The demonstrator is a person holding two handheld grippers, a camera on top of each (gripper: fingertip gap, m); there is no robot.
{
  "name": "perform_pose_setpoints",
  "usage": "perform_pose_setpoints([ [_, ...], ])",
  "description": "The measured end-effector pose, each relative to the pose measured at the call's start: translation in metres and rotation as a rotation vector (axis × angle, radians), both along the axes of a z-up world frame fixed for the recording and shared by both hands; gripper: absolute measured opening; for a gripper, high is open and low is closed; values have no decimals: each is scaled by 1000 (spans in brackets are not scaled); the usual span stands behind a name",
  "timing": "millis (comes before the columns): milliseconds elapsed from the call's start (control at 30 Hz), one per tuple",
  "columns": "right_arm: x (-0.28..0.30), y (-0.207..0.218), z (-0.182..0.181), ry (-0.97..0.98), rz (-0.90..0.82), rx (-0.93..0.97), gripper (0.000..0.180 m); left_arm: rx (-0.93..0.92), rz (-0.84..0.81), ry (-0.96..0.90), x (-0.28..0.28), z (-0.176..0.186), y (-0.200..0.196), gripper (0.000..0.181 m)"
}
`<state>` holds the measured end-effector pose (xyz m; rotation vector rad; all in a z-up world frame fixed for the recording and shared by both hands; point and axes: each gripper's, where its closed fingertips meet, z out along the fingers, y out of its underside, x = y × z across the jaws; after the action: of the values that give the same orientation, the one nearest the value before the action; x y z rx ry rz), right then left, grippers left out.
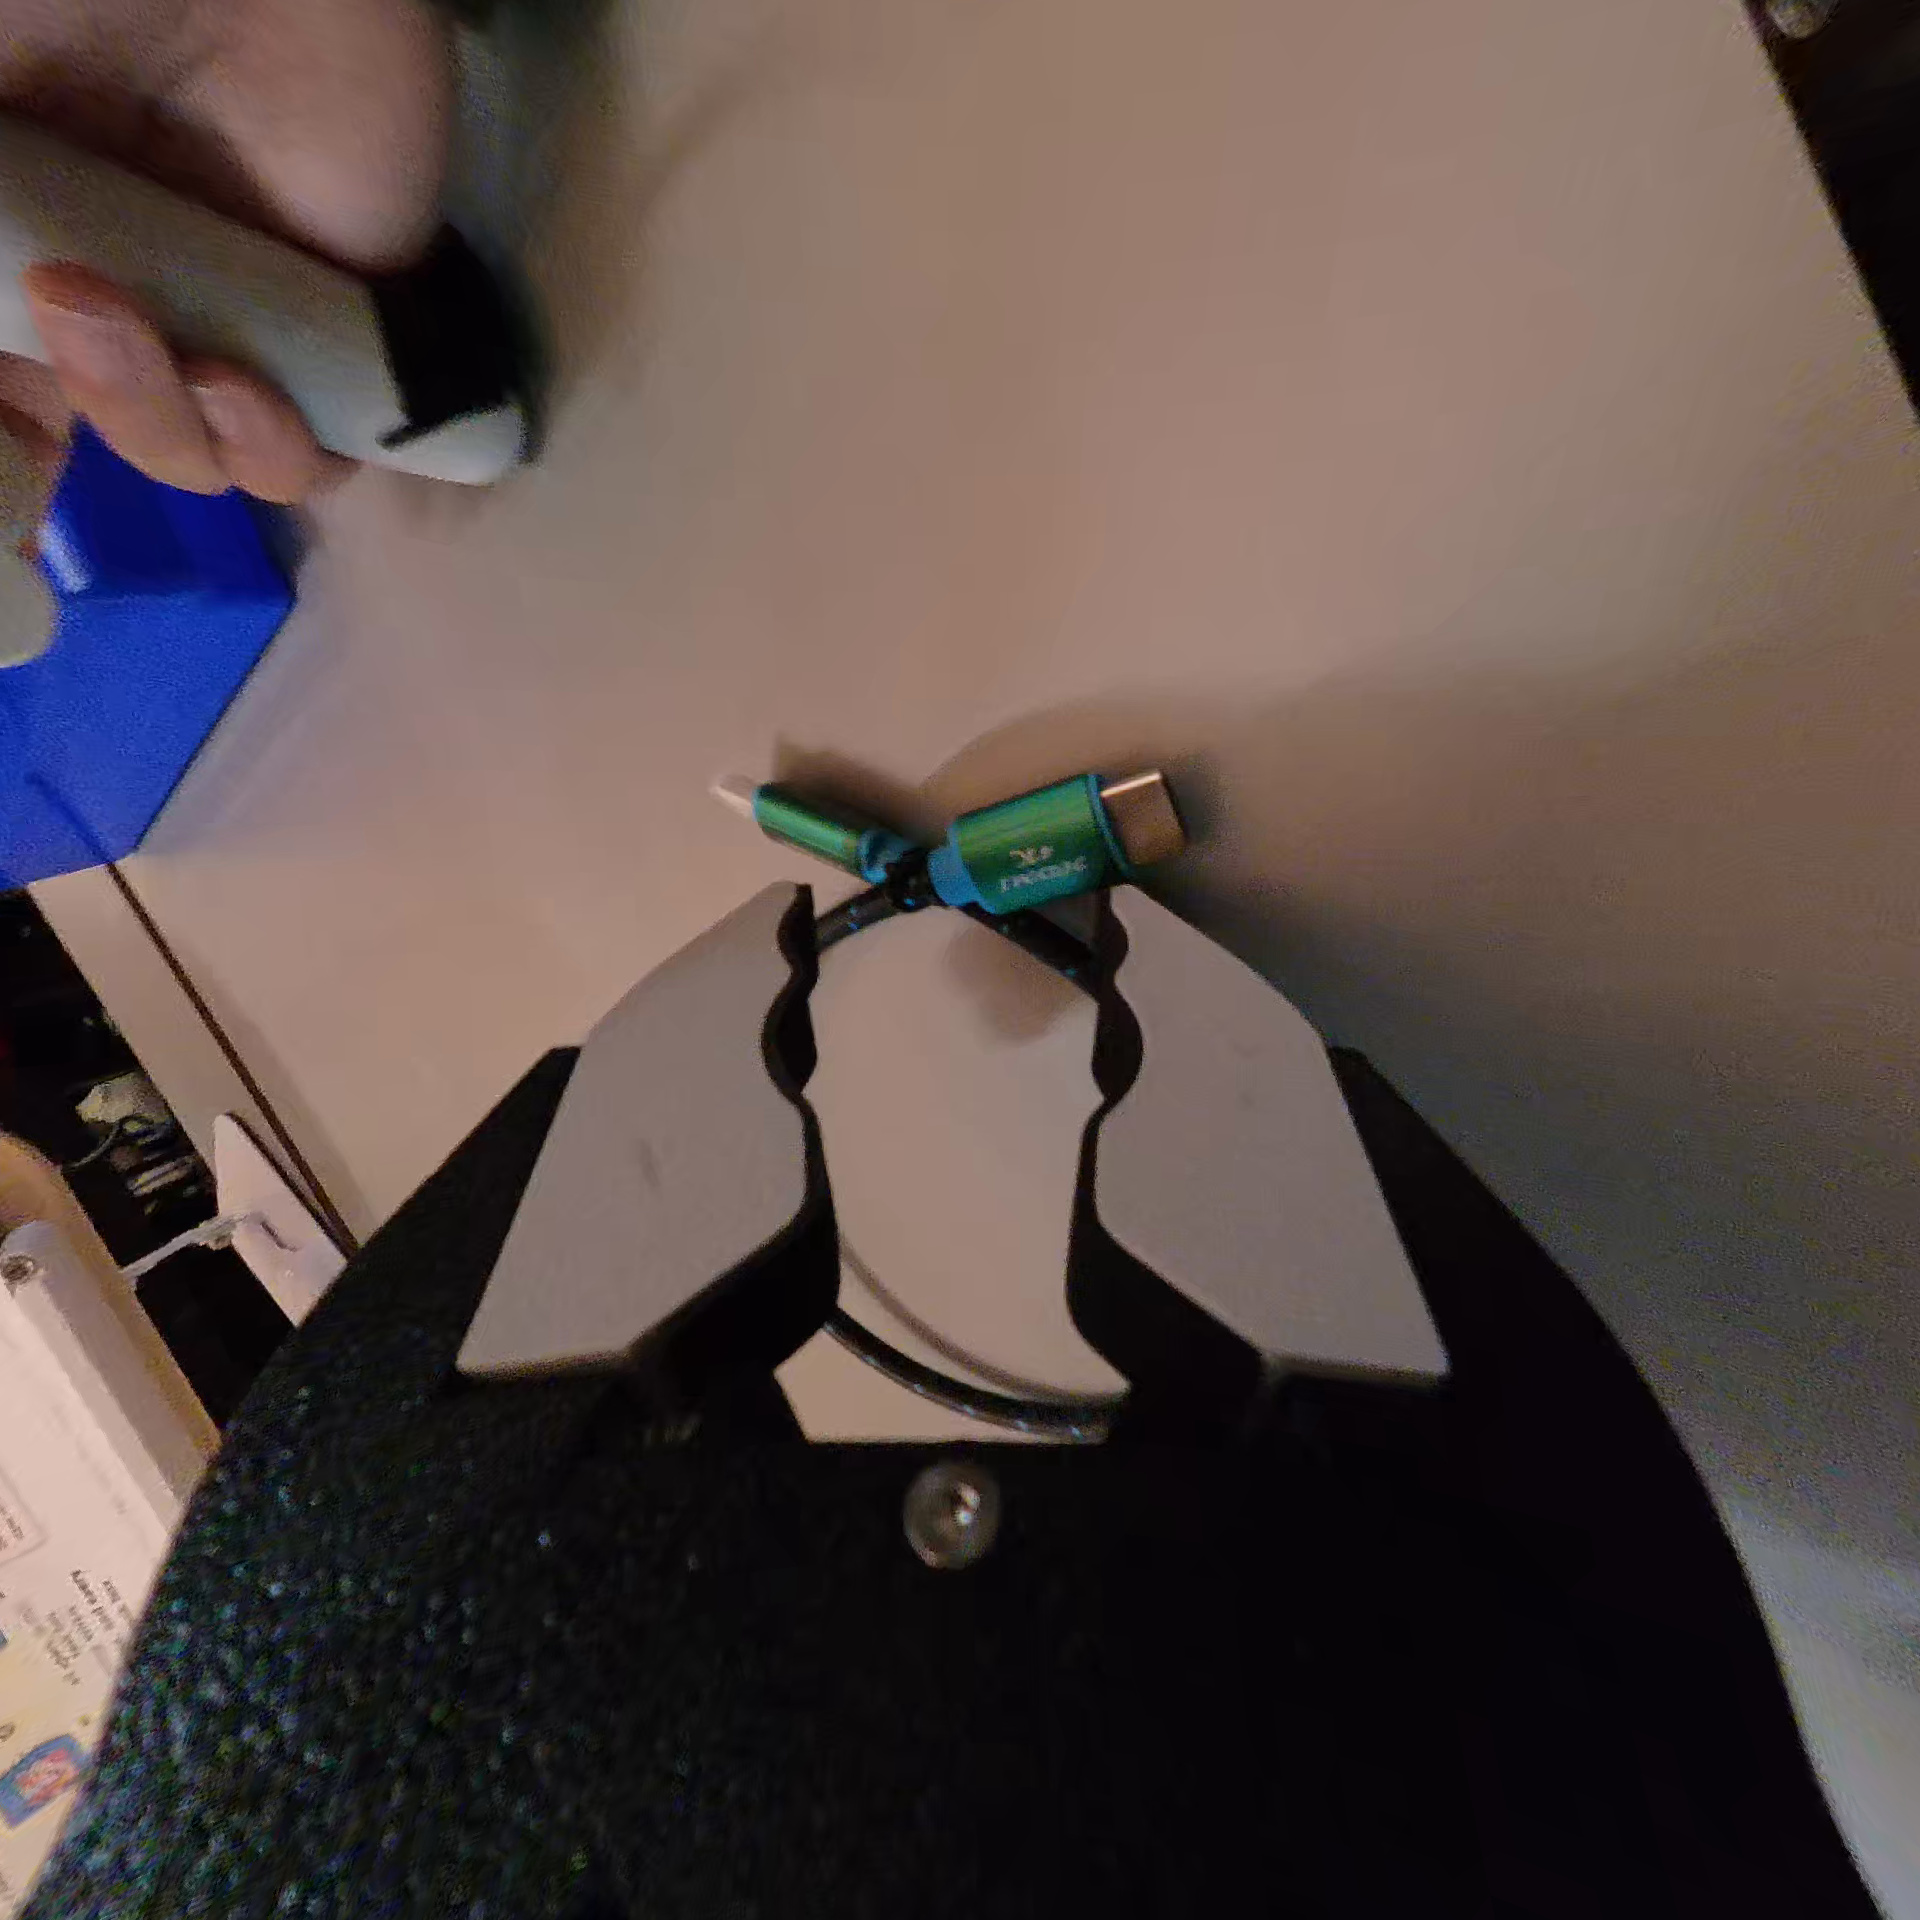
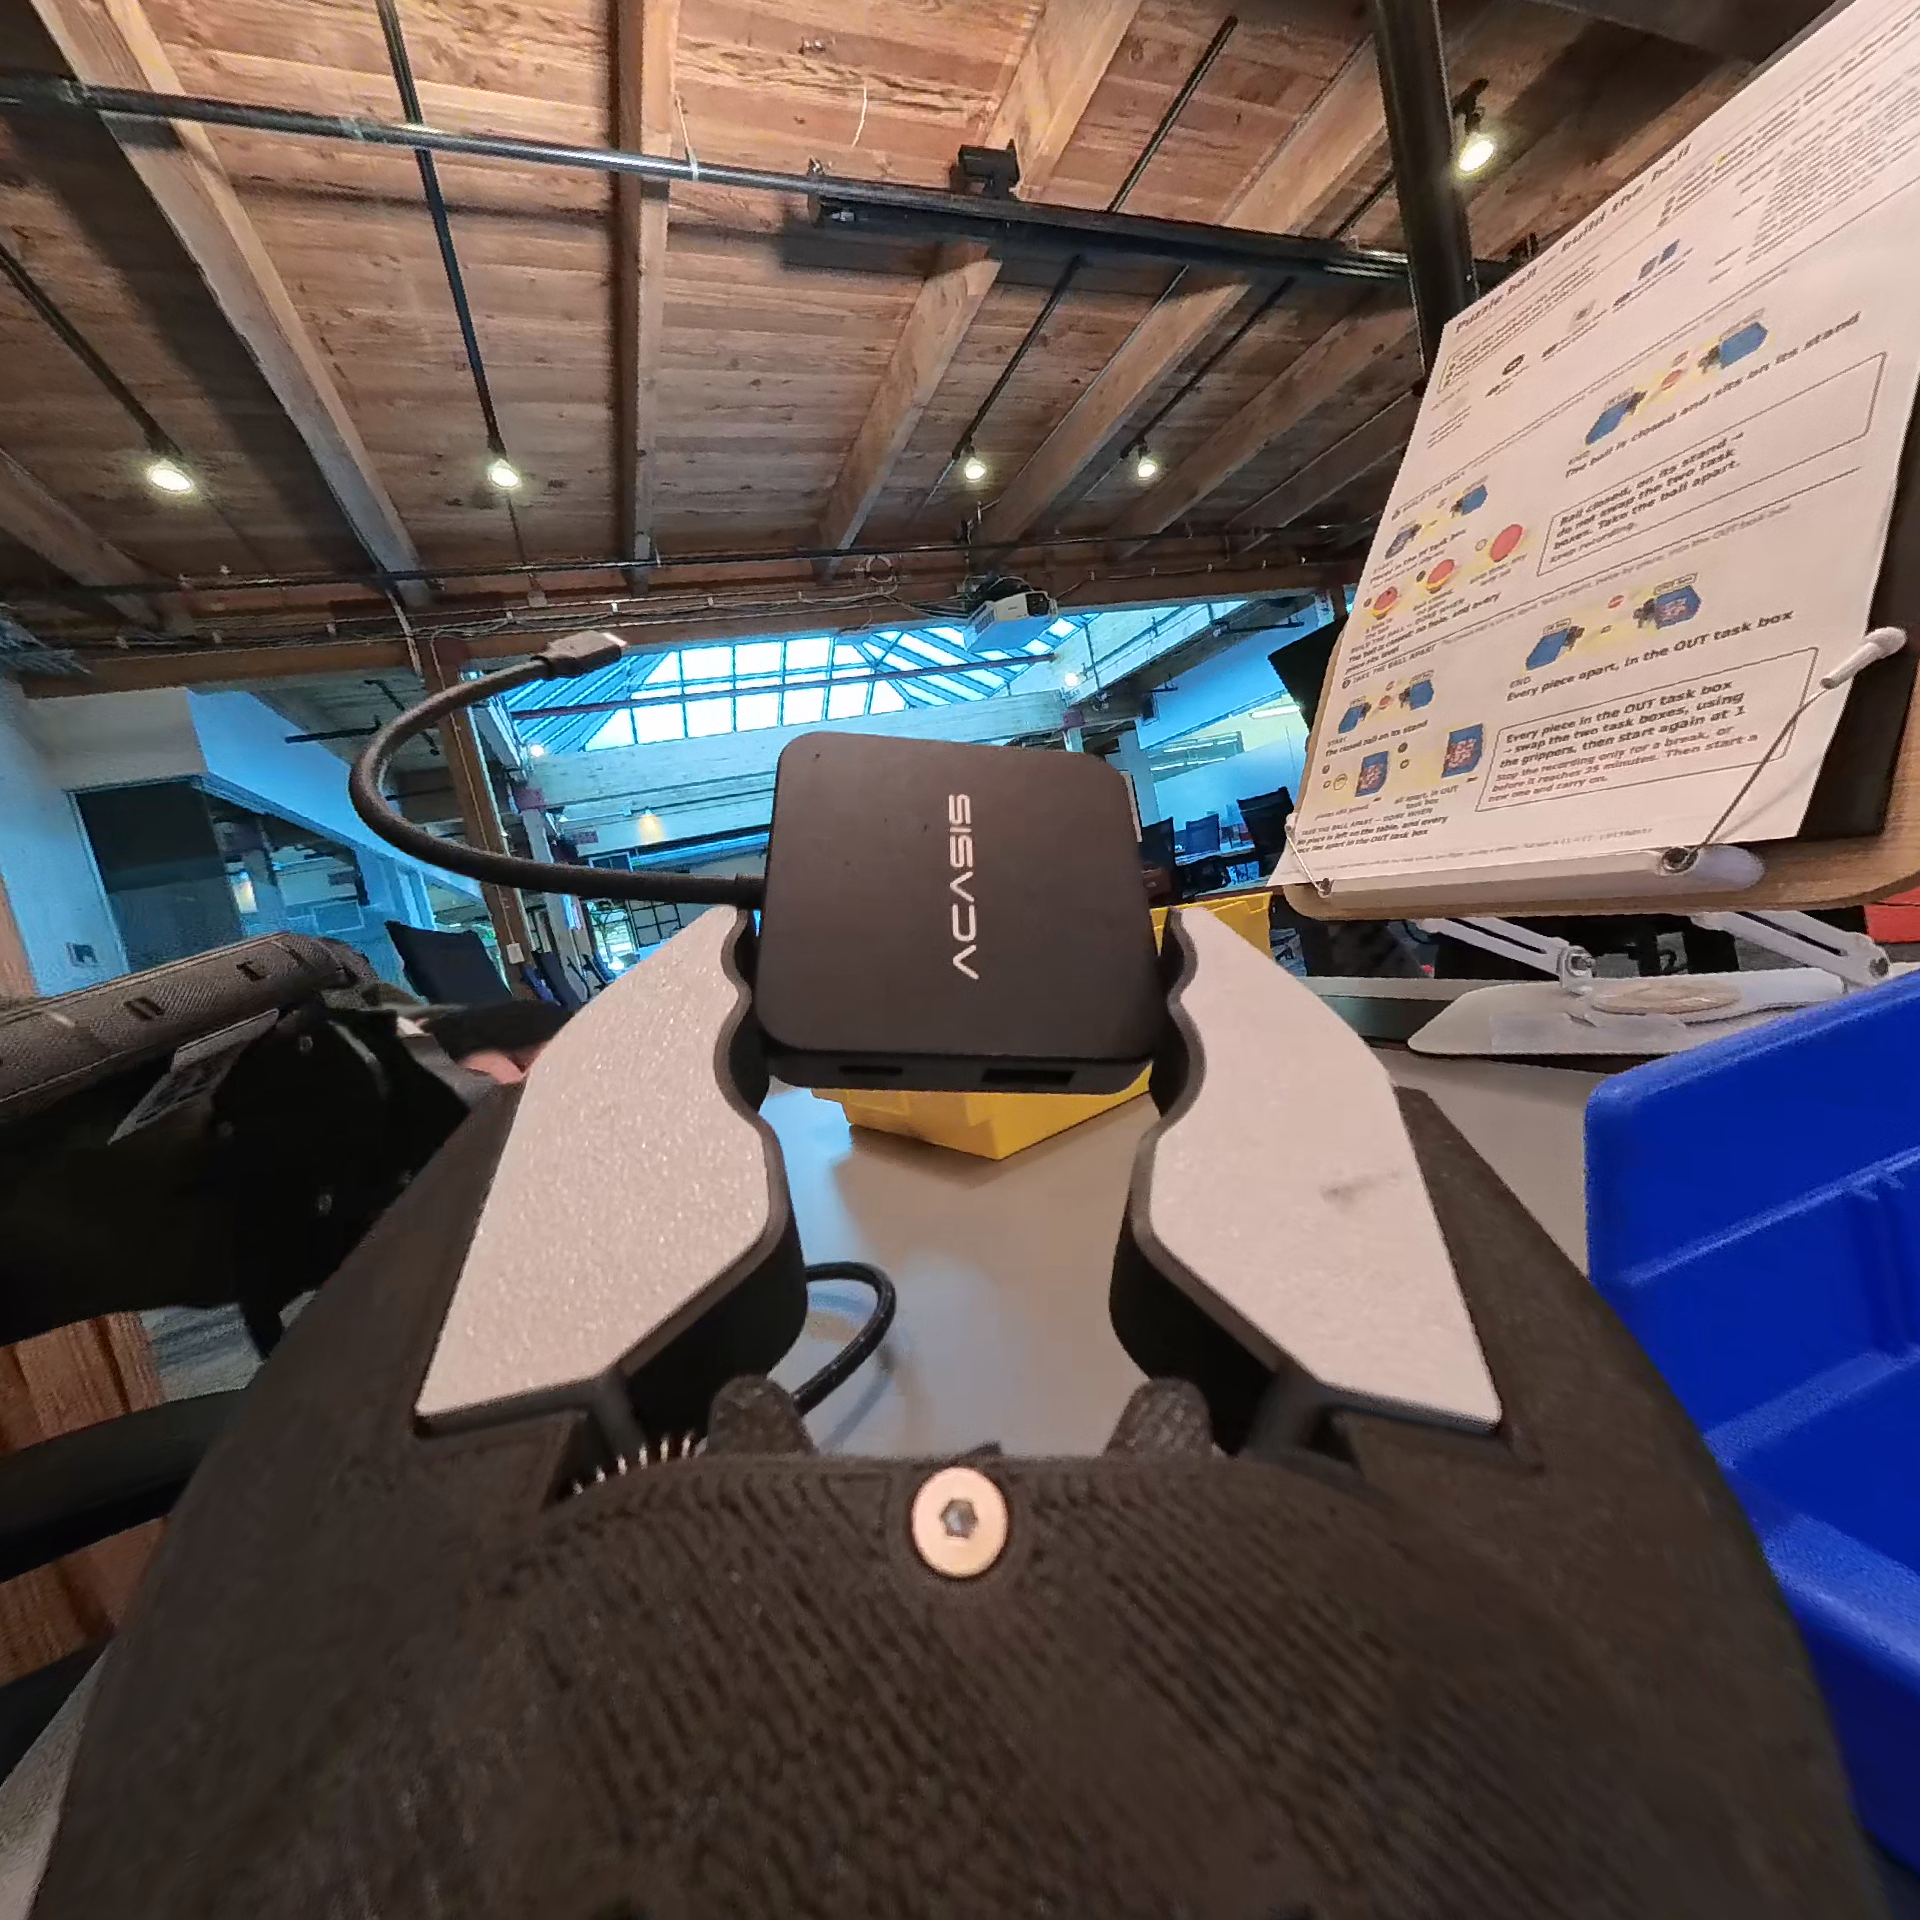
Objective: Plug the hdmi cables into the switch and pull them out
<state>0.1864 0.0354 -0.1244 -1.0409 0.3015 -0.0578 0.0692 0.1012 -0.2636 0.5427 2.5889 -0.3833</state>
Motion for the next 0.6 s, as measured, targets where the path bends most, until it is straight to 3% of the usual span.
perform_pose_setpoints([
  [33, 0, 0, 0, -2, -1, 1, 73, -31, 28, 9, 3, 0, -6, 51],
  [100, 0, -2, 2, -2, -3, 12, 73, -123, 125, 51, 9, -4, -18, 34],
  [233, 2, -9, 6, -24, -16, 25, 73, -417, 382, 277, 19, 2, -37, 38],
  [333, 3, -11, 6, -27, -17, 24, 73, -503, 300, 309, 24, 19, -38, 39],
  [467, 2, -7, 4, -28, -1, 8, 73, -442, 65, 175, 31, 30, -34, 39],
  [600, 1, -5, 3, -36, -1, -7, 73, -320, -43, 207, 27, 16, -38, 38],
])
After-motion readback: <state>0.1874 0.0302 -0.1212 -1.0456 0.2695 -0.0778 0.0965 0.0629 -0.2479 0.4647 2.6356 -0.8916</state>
